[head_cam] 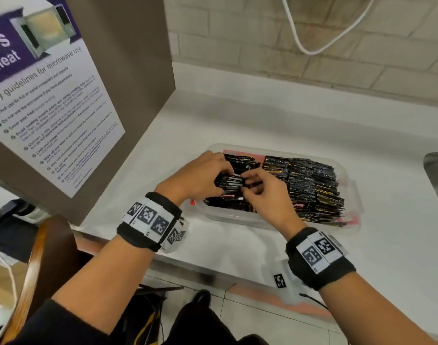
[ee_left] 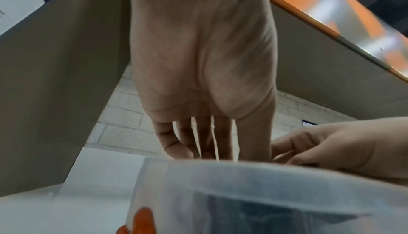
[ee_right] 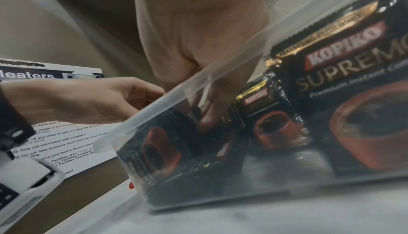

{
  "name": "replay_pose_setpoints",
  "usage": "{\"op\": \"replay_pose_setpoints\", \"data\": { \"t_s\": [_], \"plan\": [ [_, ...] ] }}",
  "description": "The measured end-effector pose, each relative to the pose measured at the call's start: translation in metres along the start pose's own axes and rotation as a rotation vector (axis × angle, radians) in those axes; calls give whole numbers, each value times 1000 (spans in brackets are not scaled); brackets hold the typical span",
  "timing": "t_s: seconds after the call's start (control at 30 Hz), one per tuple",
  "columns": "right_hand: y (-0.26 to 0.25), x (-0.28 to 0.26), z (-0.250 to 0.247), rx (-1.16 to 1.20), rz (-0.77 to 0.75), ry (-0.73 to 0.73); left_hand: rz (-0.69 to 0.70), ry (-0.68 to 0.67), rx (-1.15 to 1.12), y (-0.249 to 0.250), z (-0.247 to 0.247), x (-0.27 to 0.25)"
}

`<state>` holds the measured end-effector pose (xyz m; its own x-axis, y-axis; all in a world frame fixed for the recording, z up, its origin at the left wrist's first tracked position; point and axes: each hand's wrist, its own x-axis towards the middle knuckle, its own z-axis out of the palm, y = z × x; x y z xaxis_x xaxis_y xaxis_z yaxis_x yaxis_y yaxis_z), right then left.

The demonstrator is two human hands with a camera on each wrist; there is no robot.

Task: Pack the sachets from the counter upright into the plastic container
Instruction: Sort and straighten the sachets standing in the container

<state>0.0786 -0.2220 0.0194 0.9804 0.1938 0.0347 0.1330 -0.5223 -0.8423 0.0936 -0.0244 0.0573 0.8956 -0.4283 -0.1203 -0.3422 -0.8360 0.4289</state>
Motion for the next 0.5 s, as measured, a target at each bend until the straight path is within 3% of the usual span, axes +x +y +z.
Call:
{"op": "replay_pose_setpoints", "data": {
  "t_s": [0.33, 0.5],
  "plan": [
    [3, 1, 1, 52, 26, 23, 9, 127, 118, -3, 10, 4],
    [3, 1, -1, 99, 45, -11, -17, 99, 218, -3, 11, 6]
  ]
}}
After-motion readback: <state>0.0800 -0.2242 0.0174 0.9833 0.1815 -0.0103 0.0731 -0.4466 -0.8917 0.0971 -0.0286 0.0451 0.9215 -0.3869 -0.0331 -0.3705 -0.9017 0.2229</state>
